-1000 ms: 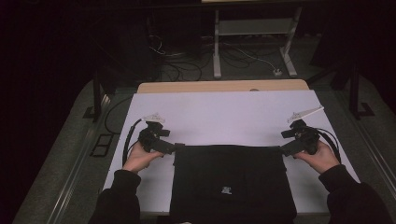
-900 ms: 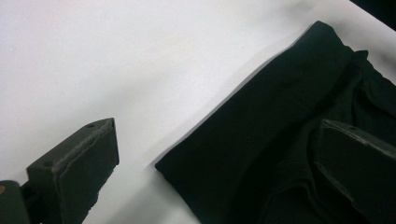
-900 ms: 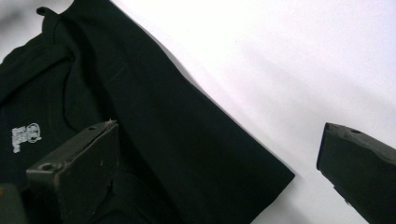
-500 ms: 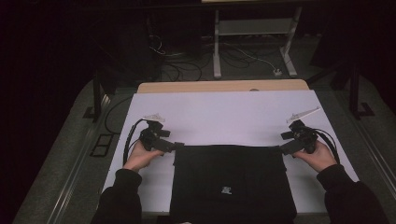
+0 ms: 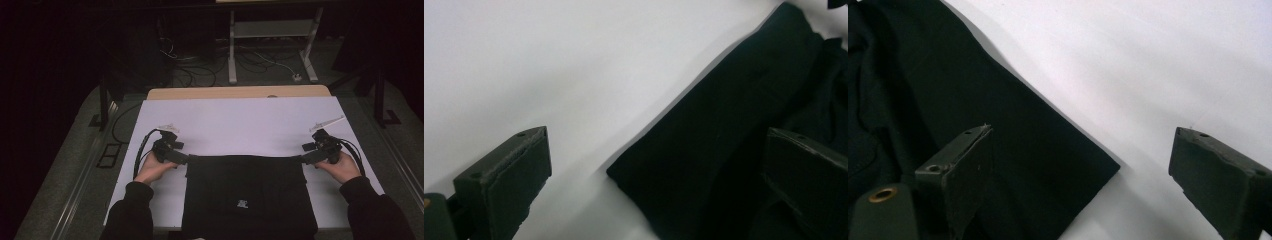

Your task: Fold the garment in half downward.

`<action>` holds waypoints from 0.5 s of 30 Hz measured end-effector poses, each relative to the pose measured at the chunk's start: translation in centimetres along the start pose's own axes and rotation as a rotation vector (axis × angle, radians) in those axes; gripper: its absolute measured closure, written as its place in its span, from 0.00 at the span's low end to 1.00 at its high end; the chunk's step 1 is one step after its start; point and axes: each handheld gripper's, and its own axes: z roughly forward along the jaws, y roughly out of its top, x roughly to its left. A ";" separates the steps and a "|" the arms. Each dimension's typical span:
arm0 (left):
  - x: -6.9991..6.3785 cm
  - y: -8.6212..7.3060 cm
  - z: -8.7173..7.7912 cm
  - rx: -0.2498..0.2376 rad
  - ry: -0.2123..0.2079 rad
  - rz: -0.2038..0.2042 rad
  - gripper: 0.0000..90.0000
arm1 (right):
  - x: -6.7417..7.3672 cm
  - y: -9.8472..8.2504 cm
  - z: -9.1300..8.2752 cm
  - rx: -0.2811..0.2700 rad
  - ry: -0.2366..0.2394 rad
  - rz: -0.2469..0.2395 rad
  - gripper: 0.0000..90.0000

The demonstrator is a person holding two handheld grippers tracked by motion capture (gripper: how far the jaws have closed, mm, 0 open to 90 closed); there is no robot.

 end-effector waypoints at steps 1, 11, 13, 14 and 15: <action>0.1 -0.1 0.0 0.000 -0.005 -0.002 0.00 | -0.1 -0.1 0.1 0.001 -0.001 -0.001 0.12; 0.7 -0.6 0.0 -0.017 0.006 -0.025 0.01 | -0.9 -0.7 0.5 0.027 -0.016 0.006 0.16; 1.0 -0.7 -0.1 -0.016 0.002 -0.032 0.03 | -0.9 -0.7 0.4 0.026 -0.018 0.000 0.20; 1.1 -0.7 -0.1 -0.020 0.002 -0.038 0.05 | -0.9 -0.8 0.3 0.022 -0.013 -0.002 0.22; 1.1 -0.8 -0.1 -0.020 -0.002 -0.040 0.06 | -0.9 -0.7 0.3 0.018 -0.010 -0.003 0.26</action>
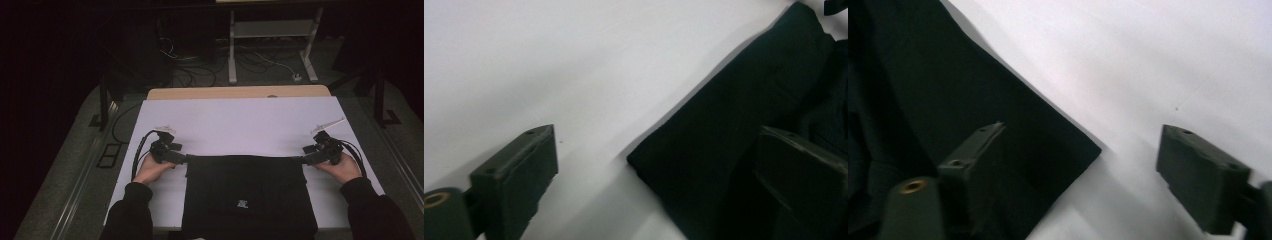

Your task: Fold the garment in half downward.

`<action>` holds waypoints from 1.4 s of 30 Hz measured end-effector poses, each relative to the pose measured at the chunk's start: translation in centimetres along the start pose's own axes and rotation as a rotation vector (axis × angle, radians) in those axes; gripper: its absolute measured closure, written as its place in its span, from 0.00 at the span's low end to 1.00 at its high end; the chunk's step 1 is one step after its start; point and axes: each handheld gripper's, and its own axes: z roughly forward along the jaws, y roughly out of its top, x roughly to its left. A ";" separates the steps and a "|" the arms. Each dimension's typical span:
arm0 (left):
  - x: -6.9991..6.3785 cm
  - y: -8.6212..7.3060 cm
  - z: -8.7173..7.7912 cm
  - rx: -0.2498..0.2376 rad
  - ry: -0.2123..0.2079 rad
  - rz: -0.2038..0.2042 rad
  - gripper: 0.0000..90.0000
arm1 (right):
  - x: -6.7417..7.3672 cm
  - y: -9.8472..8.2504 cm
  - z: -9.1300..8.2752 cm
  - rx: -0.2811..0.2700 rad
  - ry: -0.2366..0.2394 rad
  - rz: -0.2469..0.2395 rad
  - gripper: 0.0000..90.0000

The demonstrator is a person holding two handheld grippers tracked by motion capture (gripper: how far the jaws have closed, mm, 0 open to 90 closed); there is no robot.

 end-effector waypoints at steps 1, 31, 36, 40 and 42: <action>0.0 0.0 0.0 -0.001 -0.002 0.002 0.07 | 0.0 0.0 -0.1 -0.004 0.002 -0.001 0.28; -0.7 -0.2 1.2 0.061 0.022 0.062 0.59 | 0.2 0.2 0.6 0.012 -0.013 -0.002 0.73; -0.7 -0.3 1.2 0.074 0.036 0.071 0.76 | 0.1 0.1 0.8 0.035 -0.006 0.004 0.83; -0.9 -0.3 1.3 0.087 0.053 0.078 0.89 | 0.0 0.0 0.8 0.040 0.006 0.003 0.94; -1.0 -0.3 1.3 0.092 0.055 0.082 0.93 | 0.0 0.0 0.8 0.041 0.002 0.002 0.95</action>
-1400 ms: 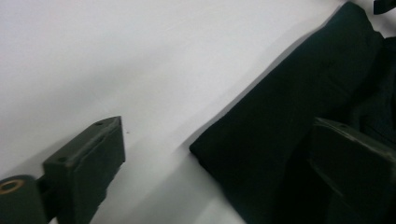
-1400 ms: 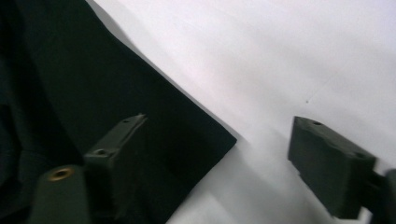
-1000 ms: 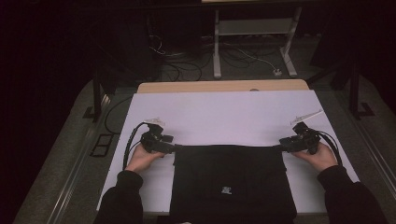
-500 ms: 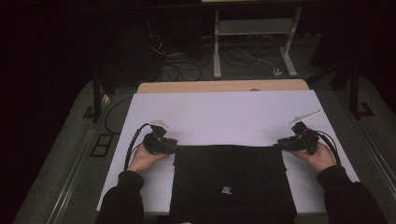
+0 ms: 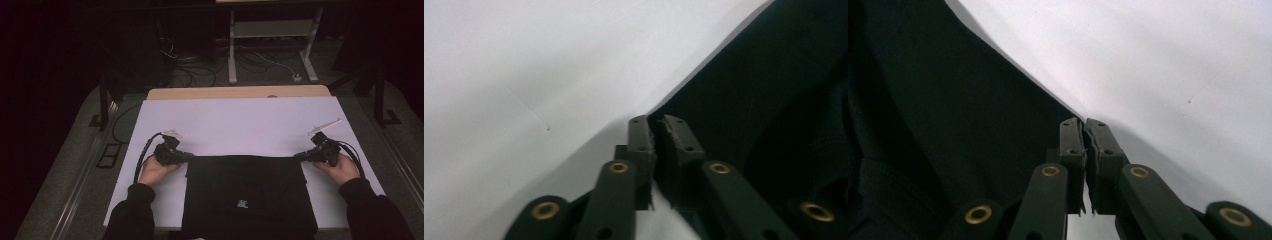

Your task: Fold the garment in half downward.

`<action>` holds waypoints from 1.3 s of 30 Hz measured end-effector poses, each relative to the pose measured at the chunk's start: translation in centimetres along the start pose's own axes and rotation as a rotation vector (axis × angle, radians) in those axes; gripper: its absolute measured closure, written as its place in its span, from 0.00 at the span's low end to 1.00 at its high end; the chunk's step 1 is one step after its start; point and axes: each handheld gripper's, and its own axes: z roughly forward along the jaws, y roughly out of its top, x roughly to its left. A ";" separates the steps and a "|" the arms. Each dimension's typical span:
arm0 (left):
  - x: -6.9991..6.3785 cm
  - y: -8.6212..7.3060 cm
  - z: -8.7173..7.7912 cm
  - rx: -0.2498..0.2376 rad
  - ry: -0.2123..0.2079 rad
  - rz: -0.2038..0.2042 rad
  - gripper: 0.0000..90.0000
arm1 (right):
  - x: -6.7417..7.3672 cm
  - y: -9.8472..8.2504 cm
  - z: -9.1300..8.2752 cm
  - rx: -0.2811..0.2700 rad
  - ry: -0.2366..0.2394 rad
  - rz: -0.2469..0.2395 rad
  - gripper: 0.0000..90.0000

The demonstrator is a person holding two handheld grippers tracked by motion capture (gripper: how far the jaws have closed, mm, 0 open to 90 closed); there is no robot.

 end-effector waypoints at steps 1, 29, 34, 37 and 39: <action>-0.1 0.0 0.0 0.002 0.004 0.006 0.94 | 0.0 0.0 0.0 0.001 -0.001 -0.002 0.95; -1.5 1.5 -1.8 -0.056 0.206 0.125 0.98 | 0.8 1.0 -1.0 -0.058 -0.104 -0.025 0.98; -1.1 1.8 -2.2 -0.061 0.214 0.118 0.98 | 0.5 1.4 -1.4 -0.073 -0.111 -0.017 0.98; -1.1 2.0 -2.3 -0.067 0.223 0.121 0.98 | 0.3 1.8 -1.6 -0.075 -0.124 -0.020 0.98; -1.0 2.1 -2.3 -0.068 0.229 0.118 0.98 | 0.4 2.2 -1.8 -0.080 -0.131 -0.024 0.98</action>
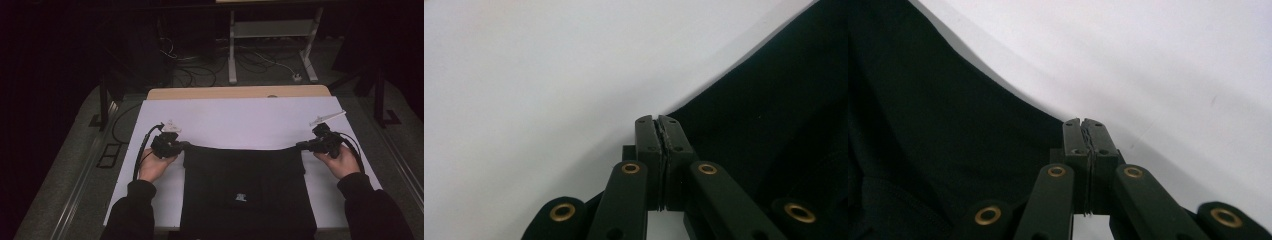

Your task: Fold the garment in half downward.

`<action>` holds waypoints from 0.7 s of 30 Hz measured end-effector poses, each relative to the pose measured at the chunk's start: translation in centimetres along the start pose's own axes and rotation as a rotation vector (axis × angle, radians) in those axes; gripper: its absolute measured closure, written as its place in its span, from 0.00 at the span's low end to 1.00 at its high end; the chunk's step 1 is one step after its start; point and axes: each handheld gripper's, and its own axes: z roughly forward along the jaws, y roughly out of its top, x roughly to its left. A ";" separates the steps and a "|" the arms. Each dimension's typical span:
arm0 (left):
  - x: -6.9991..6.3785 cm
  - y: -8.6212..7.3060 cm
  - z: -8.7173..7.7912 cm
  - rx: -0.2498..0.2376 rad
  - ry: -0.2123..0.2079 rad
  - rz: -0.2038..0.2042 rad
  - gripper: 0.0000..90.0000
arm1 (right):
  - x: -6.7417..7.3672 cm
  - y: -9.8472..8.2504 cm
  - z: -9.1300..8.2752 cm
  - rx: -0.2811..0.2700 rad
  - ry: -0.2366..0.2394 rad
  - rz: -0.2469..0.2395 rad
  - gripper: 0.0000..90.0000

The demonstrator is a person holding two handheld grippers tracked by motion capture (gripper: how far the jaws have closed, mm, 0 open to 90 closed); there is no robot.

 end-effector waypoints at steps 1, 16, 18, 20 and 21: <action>0.1 0.1 0.0 -0.001 0.002 -0.010 0.98 | 0.0 0.2 -0.1 -0.002 -0.001 -0.001 0.98; 1.7 2.0 -0.1 0.005 0.021 -0.032 0.98 | -0.9 2.9 -0.4 -0.015 -0.015 0.015 0.98; 1.9 2.3 0.0 0.009 0.018 -0.035 0.98 | -1.1 3.1 -0.4 -0.010 -0.018 0.019 0.98; 2.0 2.6 0.0 0.015 0.021 -0.035 0.98 | -1.3 3.3 -0.2 -0.001 -0.021 0.019 0.98; 2.0 2.7 0.1 0.012 0.024 -0.037 0.98 | -1.4 3.4 -0.1 0.001 -0.024 0.022 0.98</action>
